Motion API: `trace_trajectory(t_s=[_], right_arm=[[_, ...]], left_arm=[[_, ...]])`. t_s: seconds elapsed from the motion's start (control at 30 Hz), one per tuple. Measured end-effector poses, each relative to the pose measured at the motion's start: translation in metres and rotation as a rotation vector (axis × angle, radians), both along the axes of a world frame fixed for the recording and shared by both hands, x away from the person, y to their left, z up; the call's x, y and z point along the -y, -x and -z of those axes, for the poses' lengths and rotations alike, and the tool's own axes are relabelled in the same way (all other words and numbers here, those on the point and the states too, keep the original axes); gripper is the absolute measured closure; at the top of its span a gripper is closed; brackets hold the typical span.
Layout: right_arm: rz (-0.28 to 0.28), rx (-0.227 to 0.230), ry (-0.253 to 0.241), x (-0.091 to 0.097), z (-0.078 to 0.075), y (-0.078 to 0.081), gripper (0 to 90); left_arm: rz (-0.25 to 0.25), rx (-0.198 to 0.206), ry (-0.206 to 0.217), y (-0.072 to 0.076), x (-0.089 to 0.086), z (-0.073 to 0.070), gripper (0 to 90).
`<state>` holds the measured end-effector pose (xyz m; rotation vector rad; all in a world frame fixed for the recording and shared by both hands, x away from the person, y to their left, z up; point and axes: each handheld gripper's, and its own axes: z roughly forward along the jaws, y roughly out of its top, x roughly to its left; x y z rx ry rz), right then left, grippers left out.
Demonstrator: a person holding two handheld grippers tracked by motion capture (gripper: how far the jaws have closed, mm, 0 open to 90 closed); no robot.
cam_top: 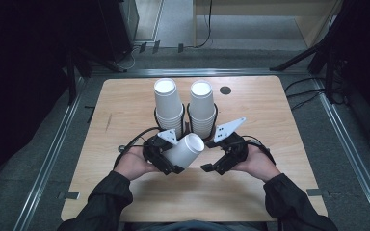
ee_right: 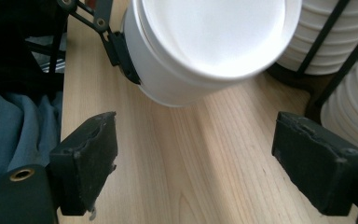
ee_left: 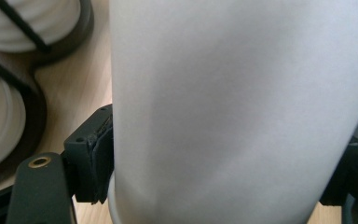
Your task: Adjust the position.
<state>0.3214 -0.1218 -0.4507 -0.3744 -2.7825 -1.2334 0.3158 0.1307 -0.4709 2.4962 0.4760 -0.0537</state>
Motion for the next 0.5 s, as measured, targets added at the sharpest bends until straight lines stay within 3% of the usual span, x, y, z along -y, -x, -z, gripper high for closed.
trace_trajectory(t_s=[0.07,0.13,0.27,0.4,0.5], right_arm=[[-0.016,-0.006,-0.001,-0.003,0.003,-0.003,14.5],[-0.019,-0.006,0.002,-0.003,0.004,-0.003,14.4],[-0.022,-0.011,0.035,-0.005,0.011,-0.009,14.1],[0.014,0.009,0.08,-0.009,0.017,-0.014,13.4],[-0.001,0.011,0.09,-0.013,0.018,-0.014,13.5]], left_arm=[[0.014,-0.009,-0.038,-0.001,0.002,0.004,18.4],[0.015,-0.014,-0.05,-0.001,0.004,0.006,18.4],[0.034,-0.011,-0.114,-0.005,0.008,0.012,18.3],[0.047,-0.024,-0.148,-0.008,0.013,0.018,17.8],[0.058,-0.029,-0.163,-0.007,0.016,0.021,17.8]])
